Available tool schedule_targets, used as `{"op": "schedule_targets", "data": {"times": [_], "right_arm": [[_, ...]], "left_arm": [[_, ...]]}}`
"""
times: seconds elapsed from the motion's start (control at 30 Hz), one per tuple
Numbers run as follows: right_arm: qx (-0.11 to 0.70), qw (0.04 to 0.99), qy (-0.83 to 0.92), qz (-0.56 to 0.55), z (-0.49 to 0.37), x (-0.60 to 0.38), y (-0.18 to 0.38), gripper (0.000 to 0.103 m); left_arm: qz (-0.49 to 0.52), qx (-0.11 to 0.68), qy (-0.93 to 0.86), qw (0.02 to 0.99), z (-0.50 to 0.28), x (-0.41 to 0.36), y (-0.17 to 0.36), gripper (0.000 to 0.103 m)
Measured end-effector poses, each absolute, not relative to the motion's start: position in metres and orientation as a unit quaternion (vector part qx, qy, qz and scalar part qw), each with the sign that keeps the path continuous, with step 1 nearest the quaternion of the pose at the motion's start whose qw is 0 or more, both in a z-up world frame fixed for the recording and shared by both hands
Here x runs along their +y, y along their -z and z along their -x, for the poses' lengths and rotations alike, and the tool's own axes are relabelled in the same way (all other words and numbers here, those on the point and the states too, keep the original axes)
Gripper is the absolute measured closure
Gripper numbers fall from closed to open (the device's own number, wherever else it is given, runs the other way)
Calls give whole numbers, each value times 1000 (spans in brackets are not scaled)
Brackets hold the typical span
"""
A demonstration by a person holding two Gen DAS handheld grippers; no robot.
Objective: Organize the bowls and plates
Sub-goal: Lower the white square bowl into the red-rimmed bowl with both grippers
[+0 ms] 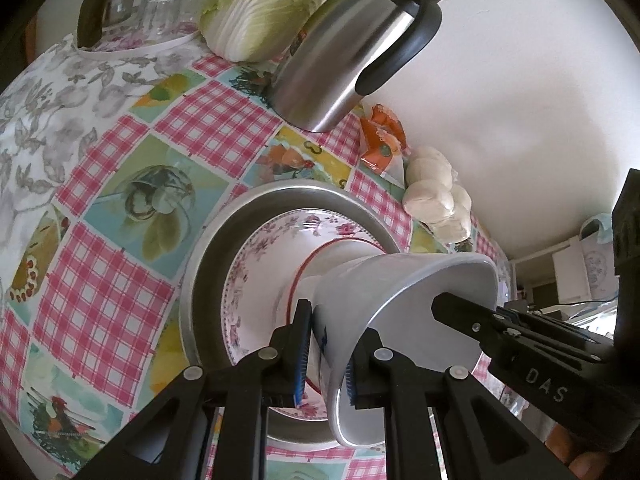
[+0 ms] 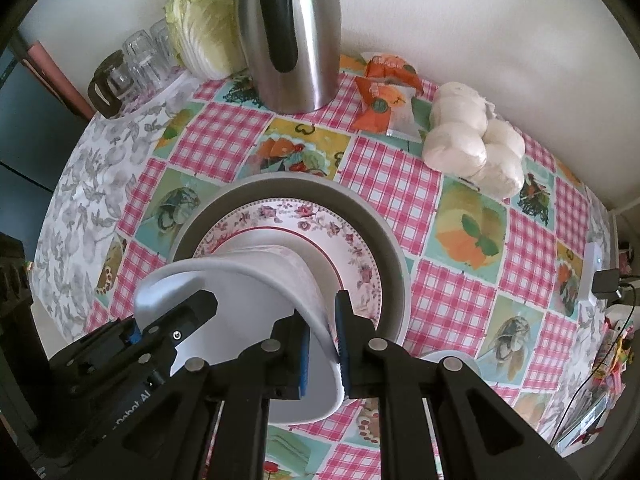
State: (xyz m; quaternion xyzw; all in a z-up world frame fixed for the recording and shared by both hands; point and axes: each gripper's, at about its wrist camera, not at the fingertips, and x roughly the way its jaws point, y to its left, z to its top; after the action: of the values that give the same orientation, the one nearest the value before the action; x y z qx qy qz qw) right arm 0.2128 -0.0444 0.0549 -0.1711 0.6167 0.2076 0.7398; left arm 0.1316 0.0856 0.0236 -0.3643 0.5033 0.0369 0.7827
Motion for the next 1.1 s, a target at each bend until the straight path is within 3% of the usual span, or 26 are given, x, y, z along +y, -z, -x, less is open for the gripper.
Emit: {"op": "schedule_targets", "data": {"times": [1.1], "right_arm": [[626,739,-189,160,-223,-41,-23,81]], "left_arm": [[363,506,-28,782,-133,91,-22,75]]}}
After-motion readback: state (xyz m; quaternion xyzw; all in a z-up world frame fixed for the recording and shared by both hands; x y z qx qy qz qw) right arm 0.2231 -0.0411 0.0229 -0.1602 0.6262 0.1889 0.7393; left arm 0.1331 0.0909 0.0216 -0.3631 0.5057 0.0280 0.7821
